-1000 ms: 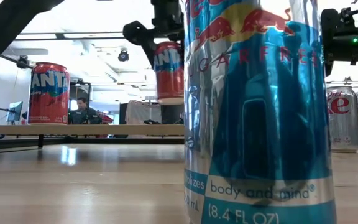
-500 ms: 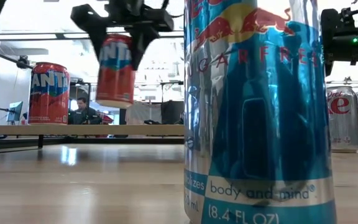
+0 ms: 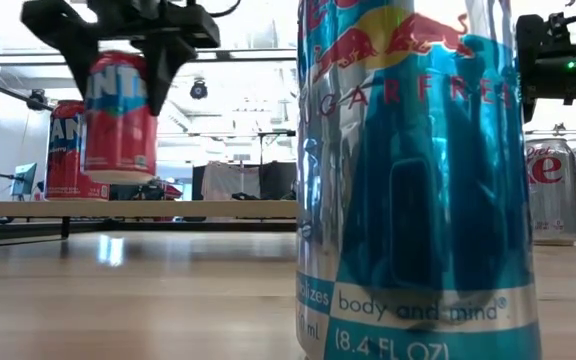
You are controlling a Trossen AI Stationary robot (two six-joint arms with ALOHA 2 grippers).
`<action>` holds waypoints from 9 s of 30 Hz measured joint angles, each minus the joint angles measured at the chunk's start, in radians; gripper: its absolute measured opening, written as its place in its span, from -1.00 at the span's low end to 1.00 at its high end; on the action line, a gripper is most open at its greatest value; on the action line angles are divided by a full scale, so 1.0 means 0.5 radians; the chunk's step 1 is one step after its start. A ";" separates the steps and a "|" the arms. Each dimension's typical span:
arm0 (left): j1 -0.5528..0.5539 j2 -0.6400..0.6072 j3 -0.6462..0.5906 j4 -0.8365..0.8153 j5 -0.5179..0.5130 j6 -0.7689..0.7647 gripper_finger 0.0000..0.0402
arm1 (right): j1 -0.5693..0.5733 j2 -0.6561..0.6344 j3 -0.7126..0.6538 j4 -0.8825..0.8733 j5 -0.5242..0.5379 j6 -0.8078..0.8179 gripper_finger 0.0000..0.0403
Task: Place canned beverage on shelf
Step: Put the red soda can on the shelf aligned with the other red soda can, then put the left white pink soda can on the shelf
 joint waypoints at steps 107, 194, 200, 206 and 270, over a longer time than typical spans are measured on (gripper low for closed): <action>-0.563 -0.569 -0.551 0.236 0.580 -0.702 0.79 | 0.000 0.001 0.000 0.000 0.000 0.000 -0.22; -1.602 0.172 0.212 0.092 0.363 -2.510 0.36 | 0.000 0.001 0.000 0.000 0.001 0.000 -0.22; -1.604 0.169 0.212 0.093 0.365 -2.509 0.49 | 0.000 0.001 0.000 0.000 0.000 0.000 -0.22; -1.610 0.166 0.224 0.124 0.366 -2.510 0.72 | 0.000 0.001 0.000 0.000 0.000 0.000 -0.22; -1.628 0.227 0.180 -0.138 0.031 -1.163 0.50 | 0.000 0.001 0.000 0.000 0.001 0.000 -0.22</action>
